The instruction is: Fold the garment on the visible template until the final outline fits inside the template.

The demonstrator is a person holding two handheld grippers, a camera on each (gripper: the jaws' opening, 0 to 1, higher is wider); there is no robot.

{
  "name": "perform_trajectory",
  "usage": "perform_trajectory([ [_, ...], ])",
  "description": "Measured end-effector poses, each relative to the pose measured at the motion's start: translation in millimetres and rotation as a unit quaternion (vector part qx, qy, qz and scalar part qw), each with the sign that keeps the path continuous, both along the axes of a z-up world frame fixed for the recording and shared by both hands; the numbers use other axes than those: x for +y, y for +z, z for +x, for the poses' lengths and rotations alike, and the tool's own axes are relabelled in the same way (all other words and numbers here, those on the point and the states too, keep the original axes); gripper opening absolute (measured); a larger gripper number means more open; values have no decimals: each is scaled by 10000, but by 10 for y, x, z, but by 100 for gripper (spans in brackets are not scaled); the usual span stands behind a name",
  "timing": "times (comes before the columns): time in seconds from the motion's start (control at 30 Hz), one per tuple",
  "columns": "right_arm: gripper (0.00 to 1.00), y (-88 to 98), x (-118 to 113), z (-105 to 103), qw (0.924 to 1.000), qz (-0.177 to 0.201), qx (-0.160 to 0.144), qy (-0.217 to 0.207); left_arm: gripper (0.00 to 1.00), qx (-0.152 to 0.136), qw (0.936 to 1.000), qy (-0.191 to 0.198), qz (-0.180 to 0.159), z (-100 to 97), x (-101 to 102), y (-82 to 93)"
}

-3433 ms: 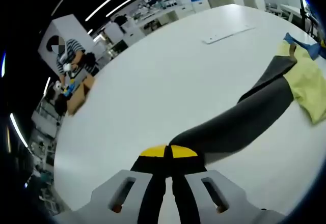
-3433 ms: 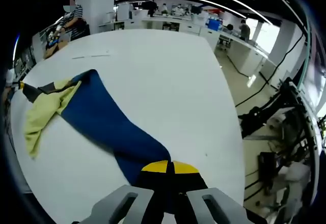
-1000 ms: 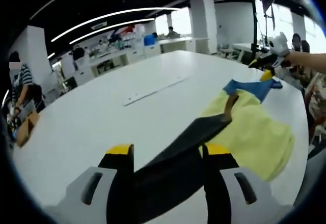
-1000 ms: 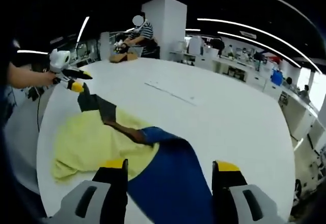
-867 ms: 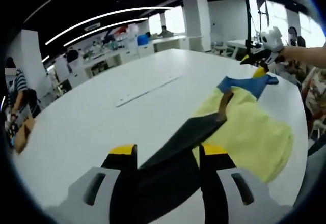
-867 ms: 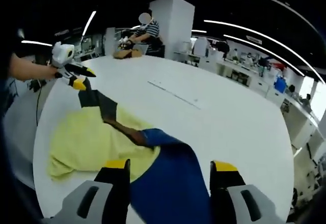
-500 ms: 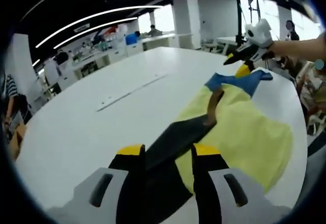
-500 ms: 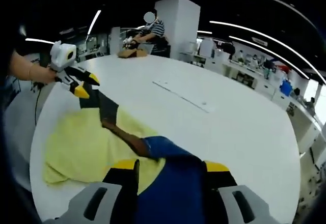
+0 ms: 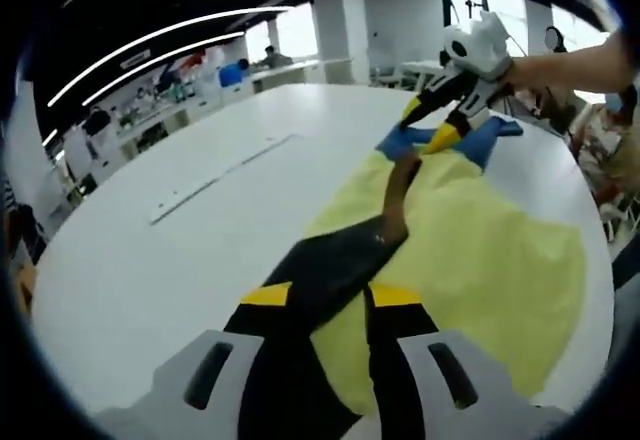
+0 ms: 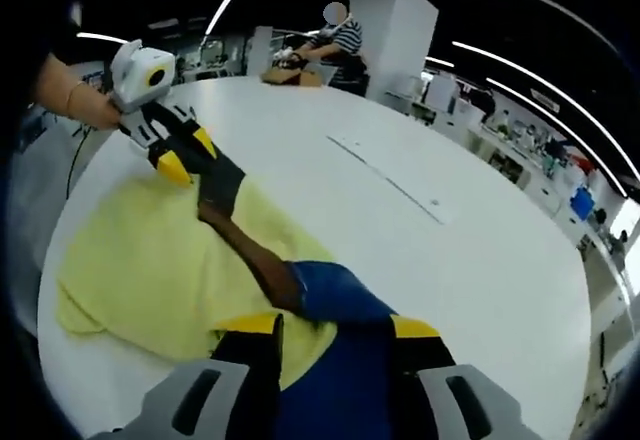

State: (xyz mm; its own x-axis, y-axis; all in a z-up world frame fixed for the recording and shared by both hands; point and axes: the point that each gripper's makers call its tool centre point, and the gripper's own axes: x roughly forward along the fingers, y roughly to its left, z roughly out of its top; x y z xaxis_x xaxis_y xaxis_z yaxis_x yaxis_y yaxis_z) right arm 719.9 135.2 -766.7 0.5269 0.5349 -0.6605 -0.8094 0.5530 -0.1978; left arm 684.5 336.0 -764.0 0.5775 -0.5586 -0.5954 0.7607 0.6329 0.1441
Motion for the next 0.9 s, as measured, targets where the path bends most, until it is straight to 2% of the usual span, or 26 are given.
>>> perform_trajectory([
  [0.1, 32, -19, 43, 21, 9998, -111, -93, 133, 23, -57, 9998, -139, 104, 18, -45, -43],
  [0.2, 31, -62, 70, 18, 9985, -384, -178, 352, 20, -54, 9997, -211, 149, 25, -88, -93],
  [0.37, 23, -94, 147, 19, 9975, -437, -234, 504, 17, -16, 9997, -199, 162, 55, -120, -153],
  [0.43, 20, -111, 165, 14, 9972, -475, -223, 540, 14, -116, 9995, -228, 175, 83, -134, -148],
  [0.57, 7, -101, 205, -8, 9970, -446, -220, 589, 10, -193, 9991, -298, 249, 111, -156, -149],
  [0.77, 1, -89, 230, -4, 9975, -405, -223, 528, 0, -72, 9994, -255, 243, 74, -146, -157],
  [0.83, 0, -42, 251, -9, 9982, -282, -203, 483, 0, -102, 9994, -243, 213, 67, -142, -119],
  [0.9, 0, 38, 296, -9, 9991, -5, -166, 383, 0, -123, 9994, -232, 218, 73, -139, -72],
])
